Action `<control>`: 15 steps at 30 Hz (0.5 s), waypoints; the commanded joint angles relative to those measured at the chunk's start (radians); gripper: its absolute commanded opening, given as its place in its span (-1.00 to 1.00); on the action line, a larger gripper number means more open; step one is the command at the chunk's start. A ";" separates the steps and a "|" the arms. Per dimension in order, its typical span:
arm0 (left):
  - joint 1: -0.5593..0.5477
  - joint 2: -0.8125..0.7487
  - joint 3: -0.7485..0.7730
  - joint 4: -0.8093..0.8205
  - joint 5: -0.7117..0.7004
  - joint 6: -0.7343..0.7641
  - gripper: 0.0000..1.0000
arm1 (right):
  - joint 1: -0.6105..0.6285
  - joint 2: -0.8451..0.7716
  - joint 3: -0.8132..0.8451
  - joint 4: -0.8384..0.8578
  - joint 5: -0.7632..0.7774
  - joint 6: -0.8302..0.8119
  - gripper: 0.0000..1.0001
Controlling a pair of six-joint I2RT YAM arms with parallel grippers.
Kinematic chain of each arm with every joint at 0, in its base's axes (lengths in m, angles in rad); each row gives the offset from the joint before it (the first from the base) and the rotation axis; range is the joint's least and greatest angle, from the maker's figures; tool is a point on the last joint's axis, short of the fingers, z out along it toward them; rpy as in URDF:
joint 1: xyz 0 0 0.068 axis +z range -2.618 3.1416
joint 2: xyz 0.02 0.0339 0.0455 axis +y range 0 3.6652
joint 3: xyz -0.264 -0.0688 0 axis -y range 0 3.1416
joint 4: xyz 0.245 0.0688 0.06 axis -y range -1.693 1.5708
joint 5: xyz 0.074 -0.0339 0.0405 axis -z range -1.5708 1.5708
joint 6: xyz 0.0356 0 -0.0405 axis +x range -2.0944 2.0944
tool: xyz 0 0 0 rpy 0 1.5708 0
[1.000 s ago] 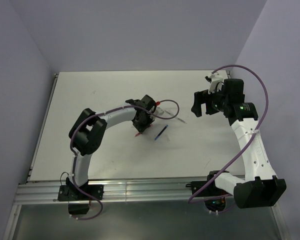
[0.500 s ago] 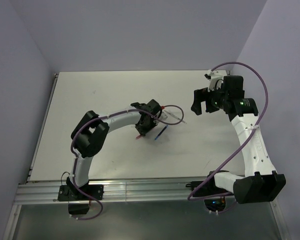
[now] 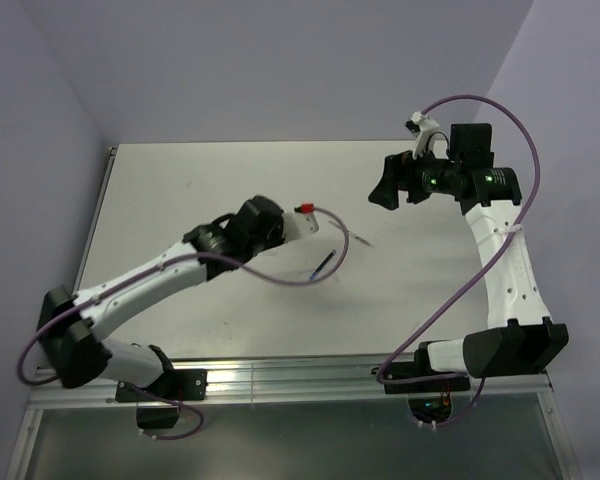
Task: Insert the pens into the pen caps
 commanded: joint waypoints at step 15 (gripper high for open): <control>-0.368 -0.428 -0.716 0.896 -0.187 1.057 -0.99 | 0.330 0.124 -0.157 -0.034 -0.314 -0.020 0.82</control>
